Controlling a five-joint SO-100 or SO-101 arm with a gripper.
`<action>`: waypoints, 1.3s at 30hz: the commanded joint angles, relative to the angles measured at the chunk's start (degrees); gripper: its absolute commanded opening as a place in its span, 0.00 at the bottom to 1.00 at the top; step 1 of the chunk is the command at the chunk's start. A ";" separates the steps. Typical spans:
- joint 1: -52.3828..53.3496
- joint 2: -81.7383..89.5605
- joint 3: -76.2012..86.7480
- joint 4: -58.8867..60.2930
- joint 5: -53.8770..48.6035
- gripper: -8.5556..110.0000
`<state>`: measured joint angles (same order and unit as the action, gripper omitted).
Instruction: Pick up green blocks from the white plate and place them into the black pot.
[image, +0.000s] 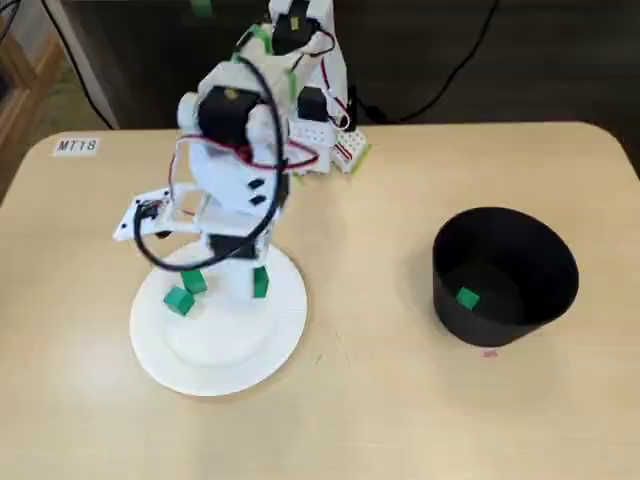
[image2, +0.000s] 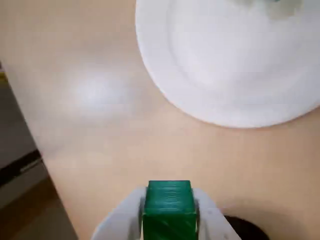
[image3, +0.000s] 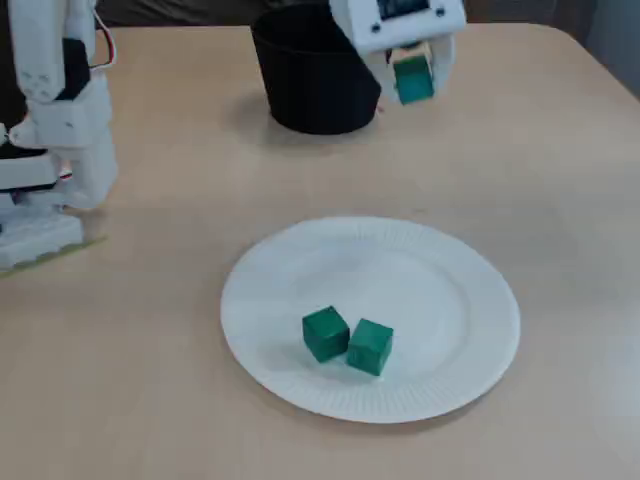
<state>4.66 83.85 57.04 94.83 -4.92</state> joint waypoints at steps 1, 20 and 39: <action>-10.63 6.50 -2.29 -0.53 6.15 0.05; -40.52 8.61 29.18 -37.27 12.04 0.05; -37.35 10.99 34.37 -33.93 5.98 0.27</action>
<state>-33.49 90.35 91.93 60.12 1.58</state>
